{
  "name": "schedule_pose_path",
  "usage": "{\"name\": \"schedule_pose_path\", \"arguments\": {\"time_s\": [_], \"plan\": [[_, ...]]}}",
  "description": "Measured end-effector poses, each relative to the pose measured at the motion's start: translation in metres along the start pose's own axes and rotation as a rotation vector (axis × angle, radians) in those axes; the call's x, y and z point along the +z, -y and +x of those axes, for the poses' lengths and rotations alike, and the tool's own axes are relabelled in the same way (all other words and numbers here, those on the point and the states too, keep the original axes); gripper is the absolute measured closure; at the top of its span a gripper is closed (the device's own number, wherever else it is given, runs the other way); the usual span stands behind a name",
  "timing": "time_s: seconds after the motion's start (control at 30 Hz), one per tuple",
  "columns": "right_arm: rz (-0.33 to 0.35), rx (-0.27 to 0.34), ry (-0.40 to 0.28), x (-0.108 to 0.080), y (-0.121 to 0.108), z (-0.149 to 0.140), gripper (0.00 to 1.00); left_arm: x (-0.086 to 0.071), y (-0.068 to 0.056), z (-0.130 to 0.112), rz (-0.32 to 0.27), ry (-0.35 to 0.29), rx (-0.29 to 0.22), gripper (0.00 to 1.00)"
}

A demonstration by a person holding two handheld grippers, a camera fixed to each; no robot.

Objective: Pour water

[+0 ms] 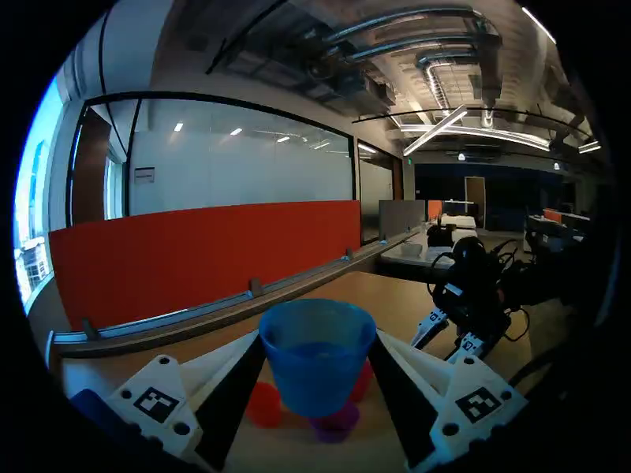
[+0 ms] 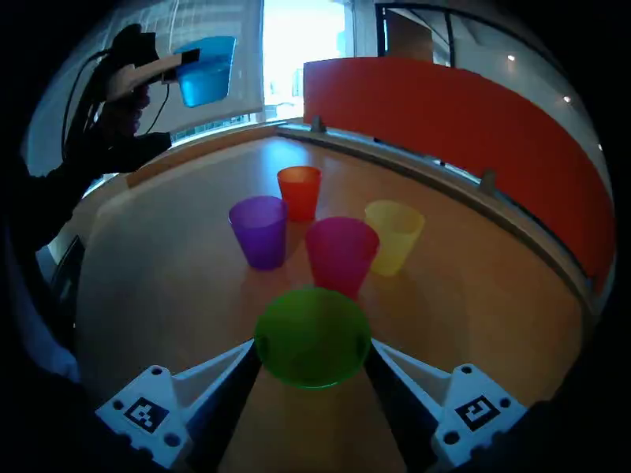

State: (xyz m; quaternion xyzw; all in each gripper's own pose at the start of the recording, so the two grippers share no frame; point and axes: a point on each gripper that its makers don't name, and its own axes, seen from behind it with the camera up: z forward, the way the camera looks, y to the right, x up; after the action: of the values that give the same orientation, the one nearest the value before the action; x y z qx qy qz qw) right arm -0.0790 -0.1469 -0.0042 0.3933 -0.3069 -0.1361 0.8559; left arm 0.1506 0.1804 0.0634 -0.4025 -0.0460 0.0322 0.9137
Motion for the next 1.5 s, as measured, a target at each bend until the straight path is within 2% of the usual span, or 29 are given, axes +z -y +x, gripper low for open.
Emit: {"name": "schedule_pose_path", "arguments": {"time_s": [0.4, 0.7, 0.9, 1.2, 1.5], "plan": [[-0.009, -0.033, -0.117, -0.018, 0.0, 0.059, 0.09, -0.004, 0.007, 0.002, 0.007, 0.0, -0.02, 0.14], [-0.019, -0.048, -0.258, -0.032, 0.001, 0.113, 0.1, -0.003, 0.008, -0.001, 0.004, 0.008, -0.019, 0.14], [-0.034, -0.038, -0.334, -0.041, -0.004, 0.136, 0.1, -0.004, 0.009, 0.008, 0.006, -0.006, -0.022, 0.14], [-0.051, -0.062, -0.444, -0.061, -0.006, 0.174, 0.1, -0.004, 0.008, 0.014, 0.011, -0.015, -0.025, 0.15], [-0.067, -0.072, -0.507, -0.069, -0.007, 0.191, 0.08, -0.005, 0.007, 0.021, 0.014, -0.03, -0.021, 0.14]]}}
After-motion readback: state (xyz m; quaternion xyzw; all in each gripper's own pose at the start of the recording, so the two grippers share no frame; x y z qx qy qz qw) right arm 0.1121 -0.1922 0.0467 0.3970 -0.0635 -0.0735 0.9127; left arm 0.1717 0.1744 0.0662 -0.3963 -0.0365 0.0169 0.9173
